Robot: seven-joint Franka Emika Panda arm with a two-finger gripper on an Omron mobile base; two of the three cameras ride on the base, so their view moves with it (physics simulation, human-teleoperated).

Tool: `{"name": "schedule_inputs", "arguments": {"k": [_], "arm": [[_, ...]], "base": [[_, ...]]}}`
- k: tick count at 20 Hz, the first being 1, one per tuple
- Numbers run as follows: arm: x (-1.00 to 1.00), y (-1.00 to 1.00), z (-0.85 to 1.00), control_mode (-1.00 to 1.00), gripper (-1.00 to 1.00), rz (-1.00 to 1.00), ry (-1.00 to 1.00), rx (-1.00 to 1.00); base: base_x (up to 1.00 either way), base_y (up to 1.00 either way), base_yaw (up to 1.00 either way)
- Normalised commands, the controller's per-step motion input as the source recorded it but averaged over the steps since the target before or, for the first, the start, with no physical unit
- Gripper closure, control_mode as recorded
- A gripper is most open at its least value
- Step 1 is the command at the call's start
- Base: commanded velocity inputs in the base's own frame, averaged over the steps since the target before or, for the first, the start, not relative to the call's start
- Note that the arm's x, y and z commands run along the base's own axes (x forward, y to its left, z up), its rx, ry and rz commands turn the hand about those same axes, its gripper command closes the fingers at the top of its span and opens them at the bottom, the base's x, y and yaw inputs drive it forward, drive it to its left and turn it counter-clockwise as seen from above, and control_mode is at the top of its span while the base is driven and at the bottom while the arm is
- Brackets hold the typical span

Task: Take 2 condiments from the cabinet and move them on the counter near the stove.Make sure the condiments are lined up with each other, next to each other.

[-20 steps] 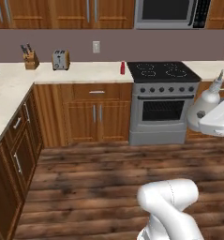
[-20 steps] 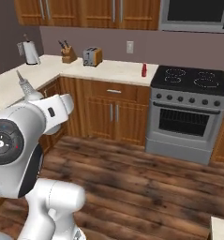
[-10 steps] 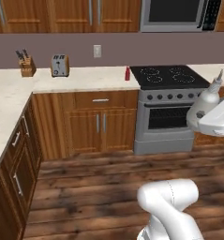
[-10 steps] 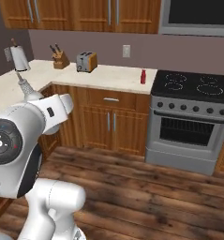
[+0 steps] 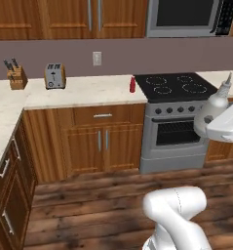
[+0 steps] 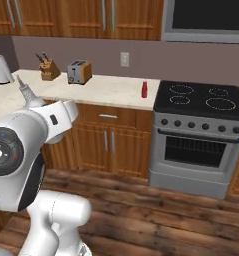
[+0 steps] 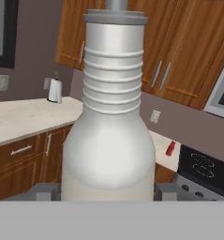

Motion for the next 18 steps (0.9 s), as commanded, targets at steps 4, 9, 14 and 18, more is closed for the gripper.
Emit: {"name": "schedule_inputs", "arguments": {"k": [4,9,14,18], "arm": [[0.00,0.00,0.00,1.00,1.00,0.00,0.00,0.00],[0.00,0.00,0.00,1.00,1.00,0.00,0.00,0.00],[0.00,0.00,0.00,1.00,1.00,0.00,0.00,0.00],[0.00,0.00,0.00,1.00,1.00,0.00,0.00,0.00]], "base": [[0.69,0.16,-0.11],[0.68,0.21,-0.11],[0.63,0.20,-0.11],[0.58,0.28,-0.11]]}}
